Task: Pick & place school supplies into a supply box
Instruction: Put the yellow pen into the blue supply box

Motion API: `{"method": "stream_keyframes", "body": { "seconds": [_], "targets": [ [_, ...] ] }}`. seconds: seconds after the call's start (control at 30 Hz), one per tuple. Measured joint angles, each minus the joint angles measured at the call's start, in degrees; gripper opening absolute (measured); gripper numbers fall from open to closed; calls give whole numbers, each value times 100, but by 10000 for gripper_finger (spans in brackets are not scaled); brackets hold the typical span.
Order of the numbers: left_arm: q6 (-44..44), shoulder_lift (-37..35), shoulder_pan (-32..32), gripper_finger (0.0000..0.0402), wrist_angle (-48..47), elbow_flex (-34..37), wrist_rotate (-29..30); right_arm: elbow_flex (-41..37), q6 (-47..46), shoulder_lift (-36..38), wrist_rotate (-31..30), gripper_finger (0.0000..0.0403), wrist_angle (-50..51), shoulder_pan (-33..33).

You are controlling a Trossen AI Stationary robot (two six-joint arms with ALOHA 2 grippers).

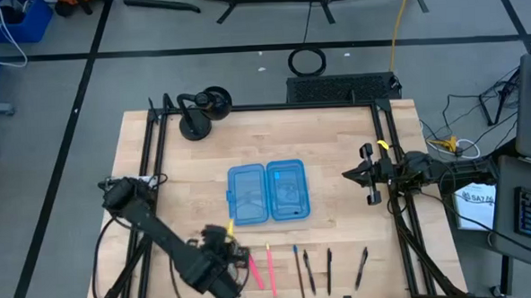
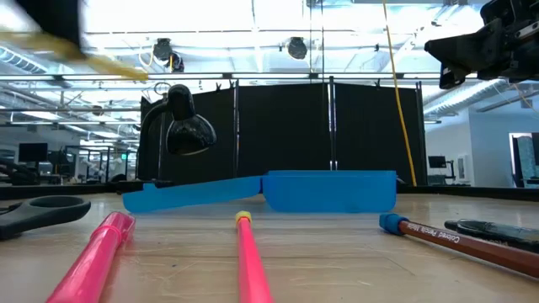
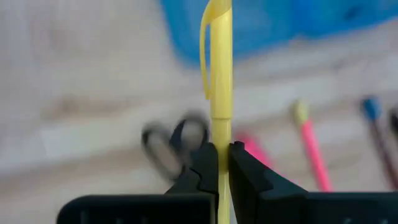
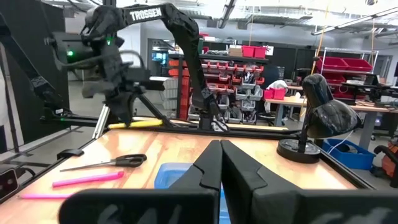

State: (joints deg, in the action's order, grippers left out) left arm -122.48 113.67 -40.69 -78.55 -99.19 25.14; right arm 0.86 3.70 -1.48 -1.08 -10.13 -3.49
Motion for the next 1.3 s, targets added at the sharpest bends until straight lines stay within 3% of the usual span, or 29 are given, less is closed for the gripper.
{"method": "stream_keyframes", "body": {
  "seconds": [0.13,0.33,0.57,0.83,1.0,1.17,1.3],
  "targets": [
    [770,-14,792,1,238,-552,-465,-2,-51,0,-13,0,-45,0],
    [2452,-11,1812,1,873,-628,-670,-2,-463,2,-15,0,-55,0],
    [3122,-11,1973,1,847,-623,-37,0,-413,0,-33,0,144,0],
    [3732,-11,1512,0,624,-623,785,-1,-80,0,-50,0,162,0],
    [4630,-138,602,0,327,-623,2195,0,-182,-2,-57,0,184,0],
    [5732,-452,-435,0,256,-624,3042,-2,-338,-29,-54,0,129,2],
    [6672,-1056,-833,0,288,-623,3787,-1,-422,-116,-44,0,111,0]
  ]
}}
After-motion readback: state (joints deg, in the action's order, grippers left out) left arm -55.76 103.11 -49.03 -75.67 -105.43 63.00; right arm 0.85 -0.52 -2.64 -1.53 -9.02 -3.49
